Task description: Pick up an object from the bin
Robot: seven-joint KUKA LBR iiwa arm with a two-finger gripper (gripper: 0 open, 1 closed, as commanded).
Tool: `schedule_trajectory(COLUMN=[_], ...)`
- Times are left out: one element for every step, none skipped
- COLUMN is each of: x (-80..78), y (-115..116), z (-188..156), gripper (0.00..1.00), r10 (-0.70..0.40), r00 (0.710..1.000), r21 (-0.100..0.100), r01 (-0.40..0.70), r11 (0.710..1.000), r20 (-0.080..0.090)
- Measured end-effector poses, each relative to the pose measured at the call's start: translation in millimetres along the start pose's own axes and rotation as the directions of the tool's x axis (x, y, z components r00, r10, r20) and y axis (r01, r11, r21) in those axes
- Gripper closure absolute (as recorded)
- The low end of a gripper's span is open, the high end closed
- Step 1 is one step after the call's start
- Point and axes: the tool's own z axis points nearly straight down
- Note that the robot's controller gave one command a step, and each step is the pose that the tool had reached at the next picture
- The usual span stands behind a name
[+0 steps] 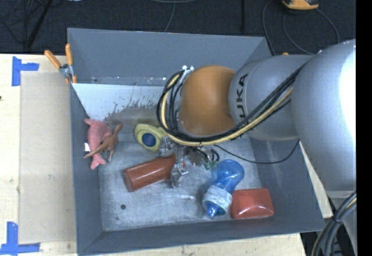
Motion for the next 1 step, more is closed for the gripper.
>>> schedule_trajectory(x=[1.1], y=[0.2], z=[-5.3], gripper=[1.0], r10=[0.001], r00=[1.0], r21=[0.0], r01=[-0.001], r11=[1.0], r20=[0.006])
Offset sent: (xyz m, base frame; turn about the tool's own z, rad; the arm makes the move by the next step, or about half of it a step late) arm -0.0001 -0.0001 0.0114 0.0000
